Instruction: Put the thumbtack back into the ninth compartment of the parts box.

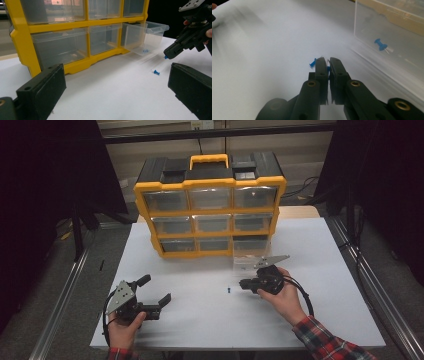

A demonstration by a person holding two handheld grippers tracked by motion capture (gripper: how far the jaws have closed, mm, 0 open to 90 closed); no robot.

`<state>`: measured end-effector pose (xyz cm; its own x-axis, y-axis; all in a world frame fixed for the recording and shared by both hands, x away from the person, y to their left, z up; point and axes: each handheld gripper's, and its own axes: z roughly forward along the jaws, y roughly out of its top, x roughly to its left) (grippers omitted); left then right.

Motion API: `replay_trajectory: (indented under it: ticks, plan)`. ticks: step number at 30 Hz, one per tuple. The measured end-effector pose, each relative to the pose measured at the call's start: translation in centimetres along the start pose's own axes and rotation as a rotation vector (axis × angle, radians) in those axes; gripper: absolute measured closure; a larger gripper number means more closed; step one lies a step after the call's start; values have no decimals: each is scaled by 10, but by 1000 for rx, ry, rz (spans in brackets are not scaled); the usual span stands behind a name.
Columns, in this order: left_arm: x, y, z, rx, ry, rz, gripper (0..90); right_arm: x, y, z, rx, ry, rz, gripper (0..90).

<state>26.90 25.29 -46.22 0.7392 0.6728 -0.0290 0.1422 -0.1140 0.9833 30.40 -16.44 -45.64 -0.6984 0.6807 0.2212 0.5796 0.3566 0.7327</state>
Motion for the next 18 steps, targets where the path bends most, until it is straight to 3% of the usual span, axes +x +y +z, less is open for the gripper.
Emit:
replay_trajectory:
  ticks: [2, 8, 17, 18]
  plan:
    - [1, 0, 0, 8, -12, 12, 11, 0, 1, -2, 1, 0, 3, 868]
    - [0, -1, 1, -8, -12, -17, 6, 1, 8, -6, -15, 1, -15, 868]
    - [0, -1, 1, -14, -30, -19, 1, 0, 13, -11, -17, 19, -16, 868]
    - [-2, -1, 2, -36, -33, -50, 2, 0, 14, -12, -17, 18, -16, 868]
